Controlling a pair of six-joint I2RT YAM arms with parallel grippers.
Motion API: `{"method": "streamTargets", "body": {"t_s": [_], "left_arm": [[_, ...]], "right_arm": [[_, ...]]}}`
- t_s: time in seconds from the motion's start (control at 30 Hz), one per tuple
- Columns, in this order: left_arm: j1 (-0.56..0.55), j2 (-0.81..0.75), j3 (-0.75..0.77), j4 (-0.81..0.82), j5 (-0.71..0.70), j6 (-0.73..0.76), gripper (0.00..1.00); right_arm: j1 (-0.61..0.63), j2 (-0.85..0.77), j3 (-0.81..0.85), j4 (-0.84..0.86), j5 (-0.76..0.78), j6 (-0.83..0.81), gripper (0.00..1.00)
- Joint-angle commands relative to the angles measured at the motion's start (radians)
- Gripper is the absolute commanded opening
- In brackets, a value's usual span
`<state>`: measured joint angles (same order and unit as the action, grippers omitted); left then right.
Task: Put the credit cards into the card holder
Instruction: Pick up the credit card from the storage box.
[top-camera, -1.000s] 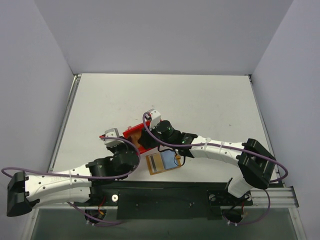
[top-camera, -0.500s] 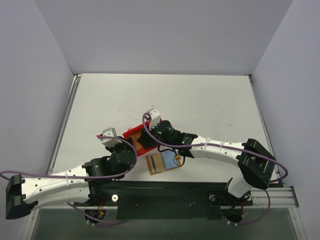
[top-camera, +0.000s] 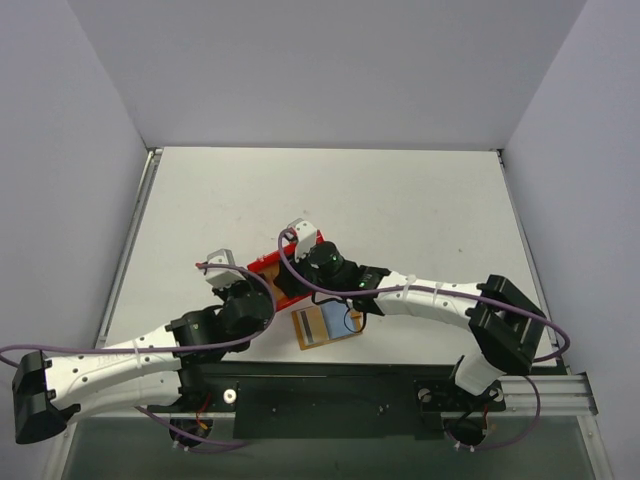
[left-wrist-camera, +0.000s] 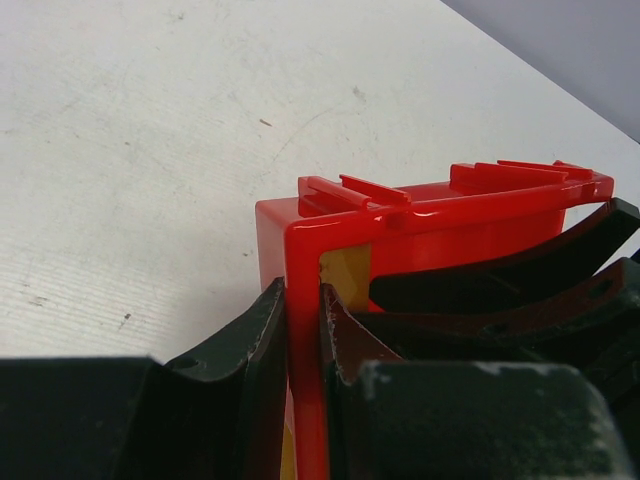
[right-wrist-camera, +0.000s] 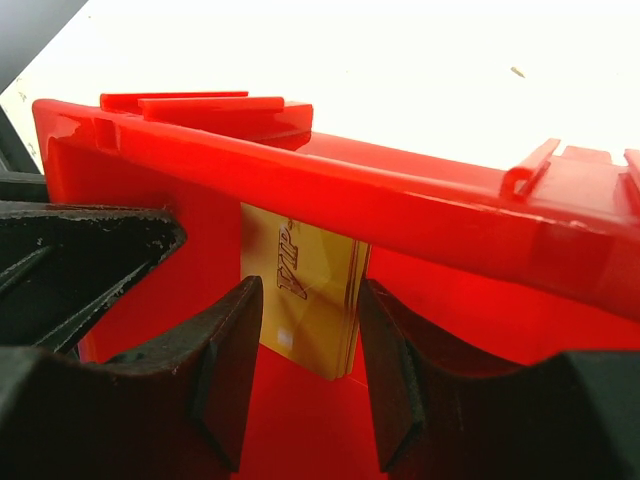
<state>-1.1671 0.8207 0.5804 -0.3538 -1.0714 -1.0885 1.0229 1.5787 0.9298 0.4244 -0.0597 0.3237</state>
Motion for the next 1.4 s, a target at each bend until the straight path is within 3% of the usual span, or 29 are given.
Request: {"method": "streamTargets", "body": {"t_s": [0.0,0.6,1.0,1.13,1.37], "left_arm": [[-0.002,-0.025,0.09,0.171,0.094,-0.077,0.0],[0.018,-0.06,0.064,0.187,0.14,-0.065,0.0],[0.035,-0.077,0.038,0.217,0.203,-0.062,0.0],[0.035,-0.074,0.038,0.22,0.202,-0.053,0.0],[0.035,-0.057,0.044,0.226,0.206,-0.044,0.0]], "right_arm": [[0.009,0.05,0.027,-0.015,-0.055,-0.018,0.4],[-0.024,0.007,-0.032,0.079,-0.196,0.037,0.4],[-0.126,-0.049,-0.105,0.189,-0.428,0.109,0.4],[-0.126,-0.077,-0.101,0.149,-0.396,0.089,0.4],[-0.083,-0.109,-0.04,-0.064,-0.169,-0.015,0.39]]}}
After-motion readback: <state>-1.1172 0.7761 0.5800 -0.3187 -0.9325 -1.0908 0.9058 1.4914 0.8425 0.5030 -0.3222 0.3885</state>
